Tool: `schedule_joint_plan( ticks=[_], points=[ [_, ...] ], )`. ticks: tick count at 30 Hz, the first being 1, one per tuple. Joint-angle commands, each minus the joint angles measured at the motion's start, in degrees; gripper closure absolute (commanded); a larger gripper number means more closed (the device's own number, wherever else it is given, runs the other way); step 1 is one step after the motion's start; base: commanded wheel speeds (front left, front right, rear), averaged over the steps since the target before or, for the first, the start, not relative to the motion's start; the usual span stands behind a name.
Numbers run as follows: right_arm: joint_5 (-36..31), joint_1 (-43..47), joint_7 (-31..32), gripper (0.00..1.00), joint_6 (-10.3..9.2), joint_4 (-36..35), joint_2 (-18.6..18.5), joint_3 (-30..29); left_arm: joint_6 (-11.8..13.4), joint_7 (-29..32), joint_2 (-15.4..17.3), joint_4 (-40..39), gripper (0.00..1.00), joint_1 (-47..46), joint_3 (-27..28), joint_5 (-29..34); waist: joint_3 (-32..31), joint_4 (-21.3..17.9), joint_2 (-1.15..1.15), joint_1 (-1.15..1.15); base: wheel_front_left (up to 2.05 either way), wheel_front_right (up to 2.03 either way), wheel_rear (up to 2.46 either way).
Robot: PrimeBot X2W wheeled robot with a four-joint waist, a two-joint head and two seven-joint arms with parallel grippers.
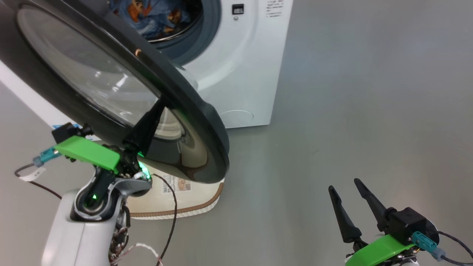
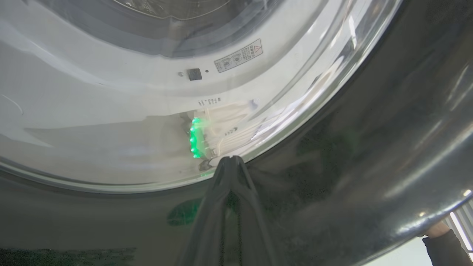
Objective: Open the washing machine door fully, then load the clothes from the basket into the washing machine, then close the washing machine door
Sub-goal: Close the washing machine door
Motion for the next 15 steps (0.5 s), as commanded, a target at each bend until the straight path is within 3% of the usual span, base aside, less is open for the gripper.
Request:
schedule_joint_plan(
  ticks=[1,15],
  points=[
    [-0.1,-1.7,-0.3,0.0,0.09,-1.5,-0.1,1.6,-0.2,-0.3,0.8,-0.8,1.0,-3.0,0.4,0.6,0.4,-1.2,0.0,0.0,0.0,0.0,0.0],
    [-0.1,-1.6,-0.3,0.0,0.09,-1.3,0.5,1.3,-0.2,-6.6,0.8,5.4,1.0,-7.1,-0.7,3.0,0.1,-2.8,0.0,0.0,0.0,0.0,0.0]
  ],
)
